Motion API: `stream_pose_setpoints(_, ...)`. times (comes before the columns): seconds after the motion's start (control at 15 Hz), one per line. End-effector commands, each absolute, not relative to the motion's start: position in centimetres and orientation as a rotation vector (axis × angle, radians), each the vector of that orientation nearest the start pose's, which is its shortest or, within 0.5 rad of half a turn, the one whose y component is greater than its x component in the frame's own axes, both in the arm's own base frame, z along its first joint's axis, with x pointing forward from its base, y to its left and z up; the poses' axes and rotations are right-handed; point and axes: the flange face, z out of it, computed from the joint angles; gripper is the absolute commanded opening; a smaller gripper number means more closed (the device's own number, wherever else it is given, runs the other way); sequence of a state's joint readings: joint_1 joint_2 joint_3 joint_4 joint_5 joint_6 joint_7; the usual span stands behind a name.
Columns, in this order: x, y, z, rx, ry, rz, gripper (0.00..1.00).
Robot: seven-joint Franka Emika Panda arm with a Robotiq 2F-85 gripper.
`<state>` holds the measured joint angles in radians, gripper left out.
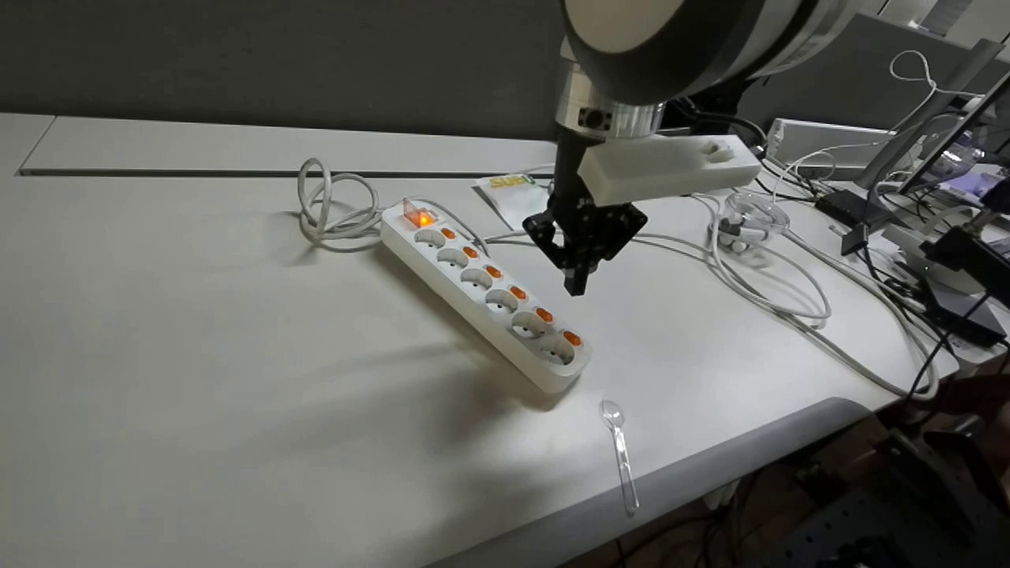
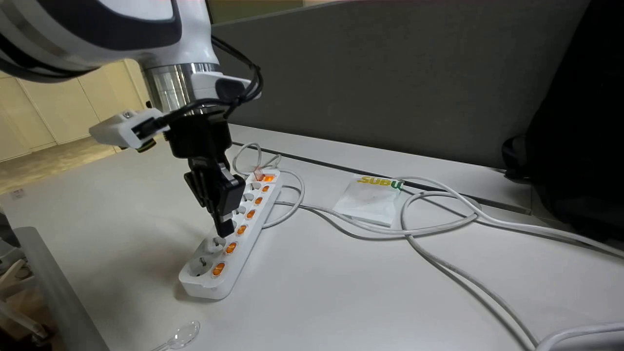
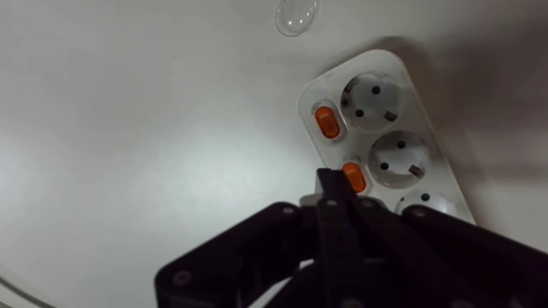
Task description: Turn on the second switch from the right on the extension cable
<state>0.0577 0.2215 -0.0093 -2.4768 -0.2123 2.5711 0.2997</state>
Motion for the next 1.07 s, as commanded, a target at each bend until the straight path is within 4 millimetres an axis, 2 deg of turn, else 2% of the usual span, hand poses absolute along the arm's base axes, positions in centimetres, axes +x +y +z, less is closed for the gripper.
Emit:
stream_pose_setpoints(0.0,47.1,2.9,18.0,-3.279,0.117,0.138,0.0)
stream_pose_setpoints(0.53,46.5,4.4,14.9,-3.259,0.069,0.145,0.0)
stream_pose_setpoints(1.0,46.1,3.9,14.7,-3.248,0.129,0.146,0.0)
